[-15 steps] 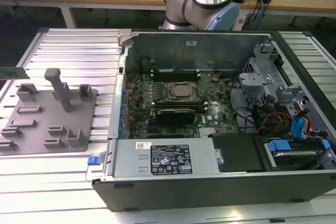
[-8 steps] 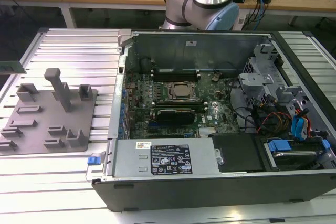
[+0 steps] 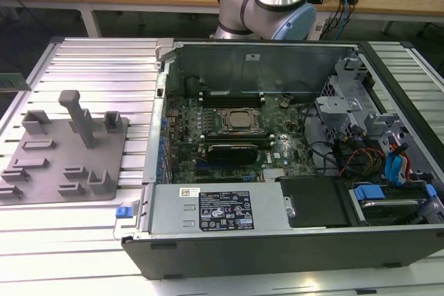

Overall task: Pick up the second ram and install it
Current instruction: 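Pick up the second ram and move it above second insertion slot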

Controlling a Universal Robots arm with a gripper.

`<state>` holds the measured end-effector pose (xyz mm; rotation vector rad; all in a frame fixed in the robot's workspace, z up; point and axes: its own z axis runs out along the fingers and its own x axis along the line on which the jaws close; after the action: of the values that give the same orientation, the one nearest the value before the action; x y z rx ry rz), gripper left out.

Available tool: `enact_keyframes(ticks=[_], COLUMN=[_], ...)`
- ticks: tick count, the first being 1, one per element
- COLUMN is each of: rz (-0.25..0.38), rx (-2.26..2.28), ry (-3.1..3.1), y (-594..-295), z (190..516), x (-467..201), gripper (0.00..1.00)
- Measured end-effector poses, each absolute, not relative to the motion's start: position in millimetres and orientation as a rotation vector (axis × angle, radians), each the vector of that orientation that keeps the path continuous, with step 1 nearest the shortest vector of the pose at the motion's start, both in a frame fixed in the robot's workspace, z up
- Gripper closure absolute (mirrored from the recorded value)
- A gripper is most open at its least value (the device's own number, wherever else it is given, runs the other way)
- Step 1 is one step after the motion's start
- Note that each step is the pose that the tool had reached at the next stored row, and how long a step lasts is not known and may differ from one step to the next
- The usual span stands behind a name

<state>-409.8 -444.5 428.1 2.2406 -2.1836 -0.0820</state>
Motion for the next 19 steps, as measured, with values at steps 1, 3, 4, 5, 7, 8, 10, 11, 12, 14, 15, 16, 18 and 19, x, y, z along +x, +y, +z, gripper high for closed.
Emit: enact_keyframes(ticks=[1,3,4,5,7,8,10,11,12,14,15,16,18,19], rz=[-0.083,-0.083,-0.083,-0.083,-0.083,-0.083,-0.083,-0.083,-0.083,-0.083,-0.083,-0.083,-0.083,-0.083], rx=[2.241,2.241,2.241,2.241,2.241,2.241,2.241,2.241,2.241,2.241,2.241,2.241,2.241,2.241], ry=[-2.184,-2.184,-2.184,-2.184,-2.184,-2.184,-2.184,-2.184,-2.184,-2.184,-2.184,-2.184,-2.184,-2.184], y=[-444.5,-444.5,-444.5,-444.5,-444.6,-444.5,-444.6,-444.5,-444.5,-444.5,-444.5,-444.5,-444.5,-444.6], z=[431.9,435.1,435.3,435.3,435.5,435.6,435.6,435.5,435.5,435.5,435.6,435.6,435.5,435.5], x=[-409.8,-409.8,-409.8,-409.8,-409.8,-409.6,-405.2,-401.7,-399.6,-395.9,-393.5,-391.6,-387.0,-385.4], gripper=[0.91,0.91,0.91,0.91,0.91,0.91,0.91,0.91,0.91,0.91,0.91,0.91,0.91,0.91])
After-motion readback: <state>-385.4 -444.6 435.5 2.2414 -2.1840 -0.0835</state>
